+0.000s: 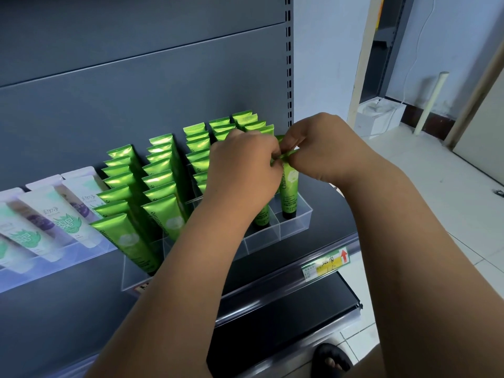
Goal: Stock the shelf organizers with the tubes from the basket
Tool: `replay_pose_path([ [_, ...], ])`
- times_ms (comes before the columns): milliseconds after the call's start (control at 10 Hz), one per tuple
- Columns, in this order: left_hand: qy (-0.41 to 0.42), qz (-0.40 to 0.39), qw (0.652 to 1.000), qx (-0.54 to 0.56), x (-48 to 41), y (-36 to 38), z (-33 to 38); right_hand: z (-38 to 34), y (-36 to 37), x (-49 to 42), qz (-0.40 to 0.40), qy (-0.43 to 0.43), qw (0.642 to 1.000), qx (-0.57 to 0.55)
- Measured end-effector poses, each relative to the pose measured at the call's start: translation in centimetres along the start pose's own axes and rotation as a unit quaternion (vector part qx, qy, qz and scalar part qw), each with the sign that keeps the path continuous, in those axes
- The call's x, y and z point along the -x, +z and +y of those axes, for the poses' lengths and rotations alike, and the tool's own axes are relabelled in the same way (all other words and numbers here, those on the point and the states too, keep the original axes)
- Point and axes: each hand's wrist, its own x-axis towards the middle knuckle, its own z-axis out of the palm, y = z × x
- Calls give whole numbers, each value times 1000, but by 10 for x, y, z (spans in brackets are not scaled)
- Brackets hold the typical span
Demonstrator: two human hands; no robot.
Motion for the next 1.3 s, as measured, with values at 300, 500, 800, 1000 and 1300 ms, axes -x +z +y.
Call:
replay_pose_path([
  [300, 1, 1, 1000, -2, -1, 0, 1, 1, 0, -2, -3, 4, 1000, -4],
  [500, 2, 4, 1000, -2, 1, -2, 2, -2, -1, 1, -4, -4, 1000, -11],
  [800, 13, 11, 1000, 2, 2, -3, 1, -2, -1, 4, -4, -1, 1000, -19],
  [1000, 18, 44, 998, 33, 7, -22, 5, -16, -14, 11, 33, -12, 998, -46],
  [1300, -18, 160, 946, 282, 109, -124, 24, -84, -55, 116, 266, -174, 942, -105],
])
